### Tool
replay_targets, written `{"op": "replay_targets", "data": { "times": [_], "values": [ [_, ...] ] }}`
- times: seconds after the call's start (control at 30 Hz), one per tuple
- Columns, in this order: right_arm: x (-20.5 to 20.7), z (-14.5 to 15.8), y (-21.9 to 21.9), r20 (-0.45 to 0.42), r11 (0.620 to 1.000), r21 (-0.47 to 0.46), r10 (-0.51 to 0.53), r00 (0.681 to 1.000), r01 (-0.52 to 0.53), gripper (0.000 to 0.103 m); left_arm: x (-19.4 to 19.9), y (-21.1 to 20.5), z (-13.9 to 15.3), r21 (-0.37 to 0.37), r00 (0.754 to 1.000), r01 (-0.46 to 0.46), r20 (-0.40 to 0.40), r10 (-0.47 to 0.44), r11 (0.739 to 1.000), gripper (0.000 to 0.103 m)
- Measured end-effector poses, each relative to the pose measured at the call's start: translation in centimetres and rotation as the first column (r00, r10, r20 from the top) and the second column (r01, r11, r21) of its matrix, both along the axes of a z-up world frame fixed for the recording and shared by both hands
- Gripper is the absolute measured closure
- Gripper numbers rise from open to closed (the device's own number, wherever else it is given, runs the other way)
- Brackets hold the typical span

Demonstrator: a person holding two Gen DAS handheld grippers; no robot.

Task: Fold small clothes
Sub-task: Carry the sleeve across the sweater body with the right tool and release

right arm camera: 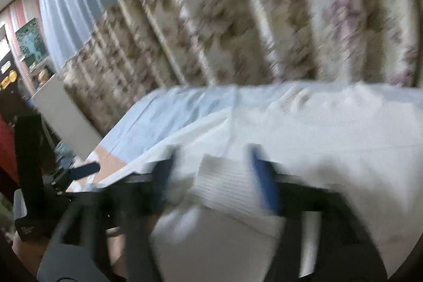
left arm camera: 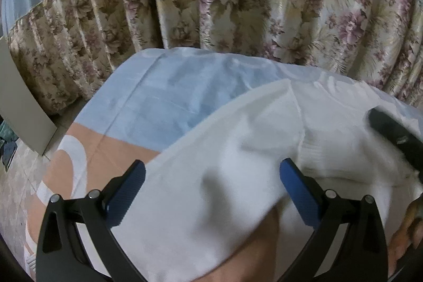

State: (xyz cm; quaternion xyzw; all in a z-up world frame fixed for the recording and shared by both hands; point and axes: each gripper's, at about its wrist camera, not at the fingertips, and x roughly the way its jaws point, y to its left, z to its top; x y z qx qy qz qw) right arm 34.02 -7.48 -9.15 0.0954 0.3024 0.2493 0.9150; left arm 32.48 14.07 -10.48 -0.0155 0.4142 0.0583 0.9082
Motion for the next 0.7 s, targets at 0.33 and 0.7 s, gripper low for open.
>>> {"op": "replay_targets", "data": {
  "times": [0.33,0.7],
  "values": [
    [-4.2,0.0,-15.1,0.036,0.95,-0.094,-0.295,0.955,0.297,0.031,2.5,-5.8,-1.0,-0.044,0.995,0.089,-0.03,-0.091,0.995,0.002],
    [-6.4,-4.1,-22.7,-0.045,0.9,-0.015,-0.436,0.899,0.436,0.024,6.6,-10.7,-3.4,-0.037,0.987,0.144,-0.059,-0.146,0.989,0.013]
  ]
}}
